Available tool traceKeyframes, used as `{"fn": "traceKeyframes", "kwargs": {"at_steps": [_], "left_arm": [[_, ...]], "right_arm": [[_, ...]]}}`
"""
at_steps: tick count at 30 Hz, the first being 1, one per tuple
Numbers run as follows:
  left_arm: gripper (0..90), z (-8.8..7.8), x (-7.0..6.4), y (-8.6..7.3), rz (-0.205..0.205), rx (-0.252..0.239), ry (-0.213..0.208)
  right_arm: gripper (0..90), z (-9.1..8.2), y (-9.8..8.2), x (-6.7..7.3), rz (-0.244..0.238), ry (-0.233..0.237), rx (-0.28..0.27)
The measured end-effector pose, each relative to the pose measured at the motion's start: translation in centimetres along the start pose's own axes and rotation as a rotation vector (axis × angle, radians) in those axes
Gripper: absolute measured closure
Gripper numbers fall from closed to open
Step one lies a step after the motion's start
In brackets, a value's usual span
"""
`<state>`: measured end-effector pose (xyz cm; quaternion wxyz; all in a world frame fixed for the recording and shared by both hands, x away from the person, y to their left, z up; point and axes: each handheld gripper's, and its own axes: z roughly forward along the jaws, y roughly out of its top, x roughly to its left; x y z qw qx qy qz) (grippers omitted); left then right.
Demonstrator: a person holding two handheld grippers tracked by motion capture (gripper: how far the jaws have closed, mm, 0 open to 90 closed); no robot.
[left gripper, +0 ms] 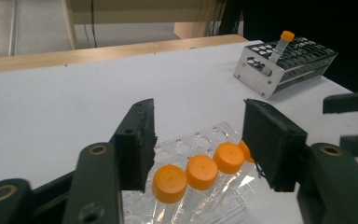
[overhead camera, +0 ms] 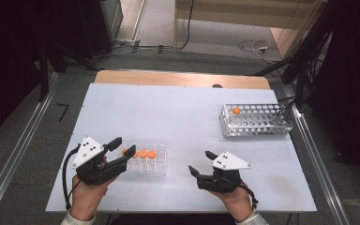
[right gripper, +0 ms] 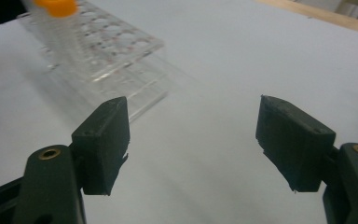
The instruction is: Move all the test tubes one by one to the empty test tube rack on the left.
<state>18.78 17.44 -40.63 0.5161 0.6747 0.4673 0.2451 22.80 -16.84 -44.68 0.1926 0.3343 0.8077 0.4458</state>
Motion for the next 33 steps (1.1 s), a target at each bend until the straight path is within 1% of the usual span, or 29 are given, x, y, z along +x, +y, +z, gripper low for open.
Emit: {"fn": "traceKeyframes", "kwargs": {"at_steps": [2, 4, 6, 7, 9, 10, 12, 15, 16, 18, 21, 26, 28, 29, 31, 33], "left_arm": [[36.3, 0.1, -0.2, 0.0, 0.002, 0.0, -0.005], [31.9, 0.2, -0.3, 0.0, -0.003, 0.002, -0.003], [30.5, 0.2, -0.4, 0.0, -0.004, 0.003, 0.0], [29.4, 0.2, -0.4, 0.0, -0.004, 0.002, 0.002], [29.1, 0.2, -0.5, 0.0, -0.002, 0.001, 0.002], [29.0, 0.2, -0.6, 0.0, 0.0, 0.0, 0.003], [28.2, 0.2, -0.7, 0.1, 0.002, -0.002, 0.004], [28.1, 0.2, -0.8, 0.1, 0.0, -0.008, 0.005], [28.0, 0.1, -0.8, 0.1, 0.0, -0.008, 0.007], [28.0, 0.1, -0.8, 0.1, 0.003, -0.008, 0.008], [28.0, 0.1, -0.8, 0.1, 0.005, -0.006, 0.008], [28.0, 0.0, -0.8, 0.2, 0.005, -0.012, 0.008], [28.0, 0.0, -0.7, 0.2, 0.002, -0.015, 0.011], [28.0, 0.0, -0.7, 0.2, 0.001, -0.015, 0.011], [28.1, 0.0, -0.6, 0.1, 0.002, -0.014, 0.014], [28.0, 0.0, -0.6, 0.1, 0.003, -0.013, 0.017]], "right_arm": [[25.7, -0.2, 0.0, -1.0, 0.02, -0.03, -0.011], [25.7, -0.4, 0.1, -1.9, 0.03, -0.075, -0.02], [25.8, -0.5, 0.2, -2.9, 0.043, -0.109, -0.024], [26.0, -0.5, 0.3, -3.6, 0.062, -0.132, -0.025], [26.2, -0.5, 0.4, -4.6, 0.087, -0.167, -0.024], [26.5, -0.5, 0.5, -5.3, 0.1, -0.195, -0.025], [27.3, -0.3, 0.7, -6.4, 0.141, -0.226, -0.031], [28.8, 0.1, 1.0, -7.8, 0.177, -0.273, -0.042], [28.9, 0.3, 1.0, -8.2, 0.177, -0.283, -0.044], [30.4, 0.7, 0.9, -8.8, 0.175, -0.319, -0.04], [35.5, 1.3, 1.1, -9.8, 0.202, -0.346, -0.053], [40.9, 2.7, 1.6, -11.7, 0.241, -0.418, -0.06], [45.6, 3.2, 1.6, -12.5, 0.278, -0.43, -0.075], [46.7, 3.5, 1.5, -12.8, 0.285, -0.427, -0.079], [48.8, 4.1, 1.4, -13.2, 0.285, -0.437, -0.078], [50.4, 4.6, 1.4, -13.3, 0.267, -0.446, -0.079]]}}
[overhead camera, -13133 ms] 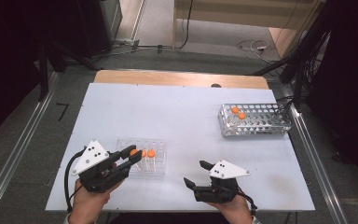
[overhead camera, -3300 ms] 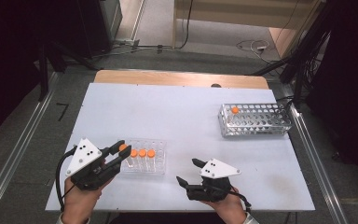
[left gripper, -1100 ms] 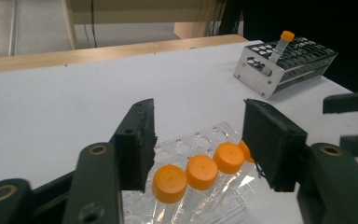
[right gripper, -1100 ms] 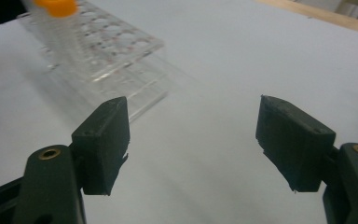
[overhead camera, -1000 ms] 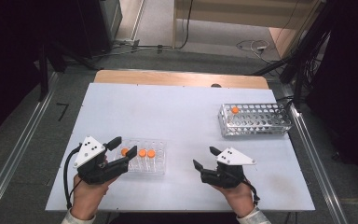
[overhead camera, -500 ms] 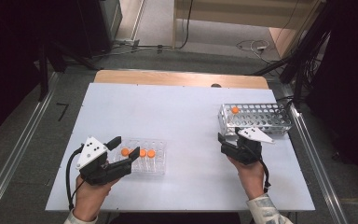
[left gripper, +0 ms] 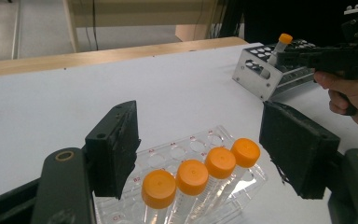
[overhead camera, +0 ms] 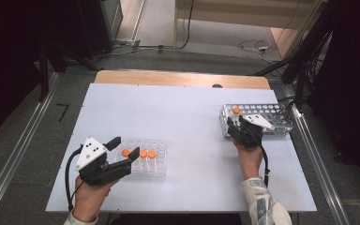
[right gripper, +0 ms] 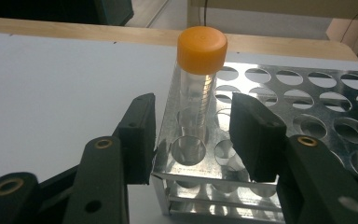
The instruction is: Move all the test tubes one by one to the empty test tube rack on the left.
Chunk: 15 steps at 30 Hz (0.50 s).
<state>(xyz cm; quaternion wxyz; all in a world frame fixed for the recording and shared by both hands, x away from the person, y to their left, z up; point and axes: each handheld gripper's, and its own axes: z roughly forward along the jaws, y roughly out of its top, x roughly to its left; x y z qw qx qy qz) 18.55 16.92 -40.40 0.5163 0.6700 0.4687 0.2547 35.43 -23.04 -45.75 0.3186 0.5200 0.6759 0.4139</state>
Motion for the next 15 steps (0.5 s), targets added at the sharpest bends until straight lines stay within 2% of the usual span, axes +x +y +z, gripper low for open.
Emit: {"fn": "traceKeyframes", "kwargs": {"at_steps": [4, 8, 15], "left_arm": [[28.1, 0.0, 0.0, 0.0, -0.001, -0.002, 0.002], [28.1, 0.0, 0.0, 0.0, 0.0, -0.002, 0.0], [28.1, 0.0, -0.1, 0.0, 0.001, -0.003, 0.001]], "right_arm": [[55.0, 0.5, 0.1, -0.1, 0.016, 0.0, -0.014], [57.4, 0.9, 0.4, 0.0, -0.007, -0.006, -0.005], [70.8, 1.3, 0.8, 0.1, -0.008, -0.018, -0.005]]}}
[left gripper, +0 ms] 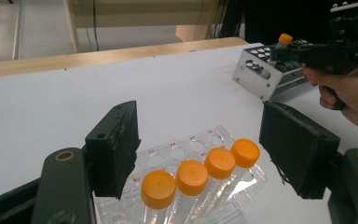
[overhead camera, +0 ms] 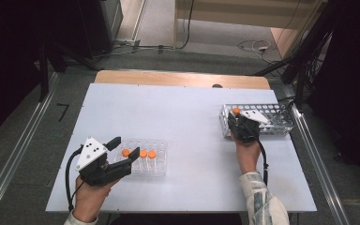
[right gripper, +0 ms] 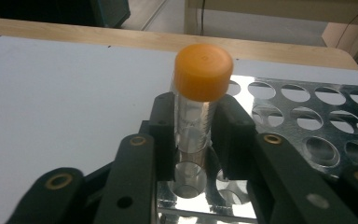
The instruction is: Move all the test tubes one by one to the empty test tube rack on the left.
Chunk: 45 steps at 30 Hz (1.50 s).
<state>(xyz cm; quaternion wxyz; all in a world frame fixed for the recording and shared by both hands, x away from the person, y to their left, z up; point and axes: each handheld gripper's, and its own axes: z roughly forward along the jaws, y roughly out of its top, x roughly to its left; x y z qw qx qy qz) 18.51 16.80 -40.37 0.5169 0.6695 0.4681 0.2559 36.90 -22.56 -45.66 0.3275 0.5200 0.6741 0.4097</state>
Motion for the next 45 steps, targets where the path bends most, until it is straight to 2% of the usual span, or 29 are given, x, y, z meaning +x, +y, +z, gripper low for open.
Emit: {"fn": "traceKeyframes", "kwargs": {"at_steps": [16, 26, 30, 38, 45], "left_arm": [[28.1, -0.2, 0.0, 0.1, -0.001, -0.008, 0.001], [28.0, -0.2, -0.1, 0.0, 0.001, -0.007, 0.002], [27.9, -0.2, -0.2, 0.1, 0.006, -0.003, 0.002], [27.9, -0.2, -0.4, 0.0, 0.005, -0.006, -0.001], [27.9, -0.2, -0.4, 0.0, 0.007, -0.009, -0.003]], "right_arm": [[71.7, -1.6, 2.0, -0.3, -0.007, 0.016, -0.047], [71.9, -3.8, 3.4, -0.7, -0.005, 0.026, -0.106], [71.9, -4.9, 3.7, -0.9, 0.0, 0.044, -0.125], [71.9, -6.6, 3.5, -0.7, -0.024, 0.085, -0.131], [71.9, -7.5, 3.0, -0.8, -0.024, 0.115, -0.131]]}}
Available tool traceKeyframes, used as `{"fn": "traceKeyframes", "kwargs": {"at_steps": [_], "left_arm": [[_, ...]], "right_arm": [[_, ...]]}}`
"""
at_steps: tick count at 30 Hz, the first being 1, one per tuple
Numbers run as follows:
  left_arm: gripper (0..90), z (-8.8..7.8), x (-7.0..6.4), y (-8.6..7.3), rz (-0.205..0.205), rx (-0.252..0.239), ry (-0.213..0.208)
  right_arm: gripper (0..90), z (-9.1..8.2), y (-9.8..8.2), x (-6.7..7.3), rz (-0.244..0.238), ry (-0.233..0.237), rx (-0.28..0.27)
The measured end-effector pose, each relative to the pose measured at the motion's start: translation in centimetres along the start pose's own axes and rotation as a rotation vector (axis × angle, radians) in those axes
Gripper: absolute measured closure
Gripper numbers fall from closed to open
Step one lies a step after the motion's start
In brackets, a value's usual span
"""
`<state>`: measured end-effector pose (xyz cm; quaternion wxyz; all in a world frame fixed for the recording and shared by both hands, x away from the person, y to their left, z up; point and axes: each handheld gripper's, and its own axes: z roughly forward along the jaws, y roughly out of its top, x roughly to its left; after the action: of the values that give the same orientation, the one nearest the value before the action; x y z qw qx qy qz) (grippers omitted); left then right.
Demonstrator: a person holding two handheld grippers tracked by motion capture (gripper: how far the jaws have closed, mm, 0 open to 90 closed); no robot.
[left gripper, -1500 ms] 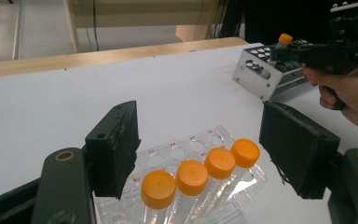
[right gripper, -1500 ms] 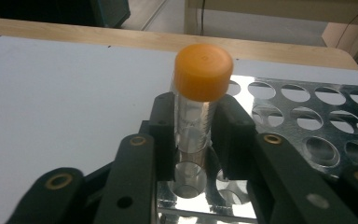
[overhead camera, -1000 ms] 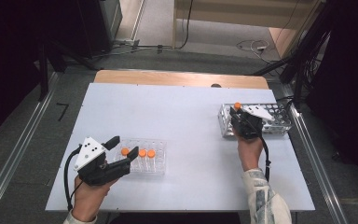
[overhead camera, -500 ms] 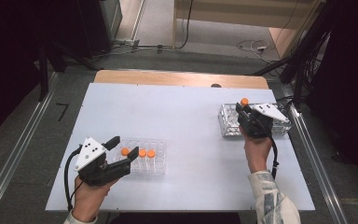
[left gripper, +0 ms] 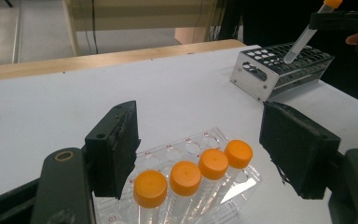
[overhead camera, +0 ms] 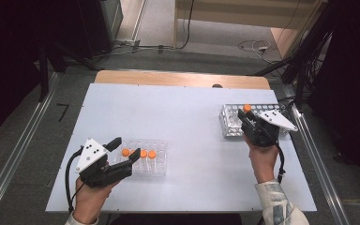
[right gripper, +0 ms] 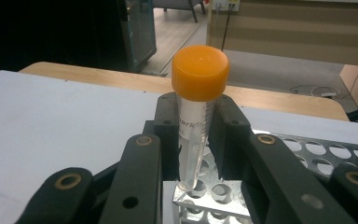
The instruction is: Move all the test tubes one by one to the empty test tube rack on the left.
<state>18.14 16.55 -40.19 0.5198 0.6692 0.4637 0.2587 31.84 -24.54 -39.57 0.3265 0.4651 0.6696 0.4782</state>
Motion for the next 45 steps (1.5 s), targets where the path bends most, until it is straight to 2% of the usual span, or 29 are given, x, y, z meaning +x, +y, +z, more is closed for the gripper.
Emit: {"fn": "traceKeyframes", "kwargs": {"at_steps": [17, 21, 33, 39, 45], "left_arm": [[27.9, 0.0, -0.3, 0.0, 0.001, 0.002, -0.006], [27.9, 0.0, -0.2, 0.0, 0.005, 0.004, -0.007], [27.9, -0.2, -0.3, 0.0, 0.008, -0.003, -0.006], [27.9, -0.4, -0.3, 0.0, 0.01, -0.004, -0.007], [27.9, -0.5, -0.6, 0.0, 0.017, -0.007, -0.014]], "right_arm": [[71.9, -2.4, -0.9, 0.8, -0.007, 0.064, -0.009], [71.9, -2.7, -1.2, 1.0, 0.006, 0.079, -0.003], [71.9, -3.9, -2.1, 1.4, -0.005, 0.099, 0.013], [71.9, -4.5, -2.7, 2.0, -0.016, 0.118, 0.029], [71.9, -5.3, -3.1, 3.3, -0.03, 0.163, 0.039]]}}
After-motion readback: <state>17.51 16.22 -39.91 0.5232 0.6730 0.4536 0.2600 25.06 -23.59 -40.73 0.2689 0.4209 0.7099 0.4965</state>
